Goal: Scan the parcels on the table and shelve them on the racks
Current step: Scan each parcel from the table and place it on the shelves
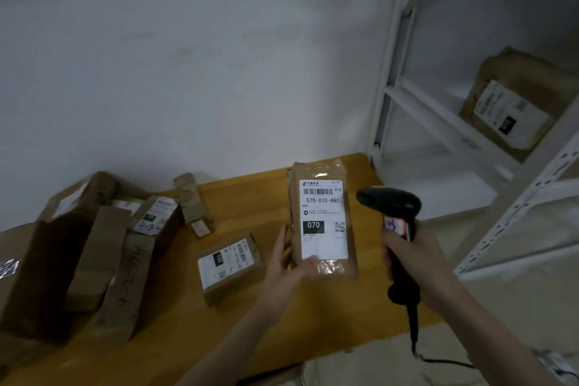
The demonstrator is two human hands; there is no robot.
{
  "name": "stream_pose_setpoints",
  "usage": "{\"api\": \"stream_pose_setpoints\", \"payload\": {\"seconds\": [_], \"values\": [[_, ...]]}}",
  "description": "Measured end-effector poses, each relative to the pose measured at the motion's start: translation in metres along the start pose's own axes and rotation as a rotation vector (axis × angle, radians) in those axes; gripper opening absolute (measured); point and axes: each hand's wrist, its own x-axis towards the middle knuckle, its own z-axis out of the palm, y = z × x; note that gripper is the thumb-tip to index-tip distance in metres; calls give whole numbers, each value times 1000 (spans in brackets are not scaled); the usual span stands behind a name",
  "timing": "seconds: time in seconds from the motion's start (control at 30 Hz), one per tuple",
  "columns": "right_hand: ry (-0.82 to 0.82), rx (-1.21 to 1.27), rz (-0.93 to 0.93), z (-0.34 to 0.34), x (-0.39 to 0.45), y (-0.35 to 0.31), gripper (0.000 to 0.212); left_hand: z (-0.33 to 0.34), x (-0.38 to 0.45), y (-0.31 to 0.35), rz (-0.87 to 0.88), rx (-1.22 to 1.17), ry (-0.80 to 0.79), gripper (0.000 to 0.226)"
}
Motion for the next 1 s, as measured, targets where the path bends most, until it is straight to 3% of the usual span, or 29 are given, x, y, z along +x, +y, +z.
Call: {"api": "stream_pose_setpoints", "payload": {"seconds": [0.17,0.37,0.77,1.0], "values": [[-73,-24,-96,24,-30,-59,14,13,11,19,28,-44,-16,88],[-40,-18,-44,40,-31,-67,17,15,16,28,61,0,-24,111],[-37,52,51,42,-33,-60,18,11,15,21,59,7,-68,97],[29,76,-10,29,-25,-40,11,8,17,18,67,18,-91,96]]}}
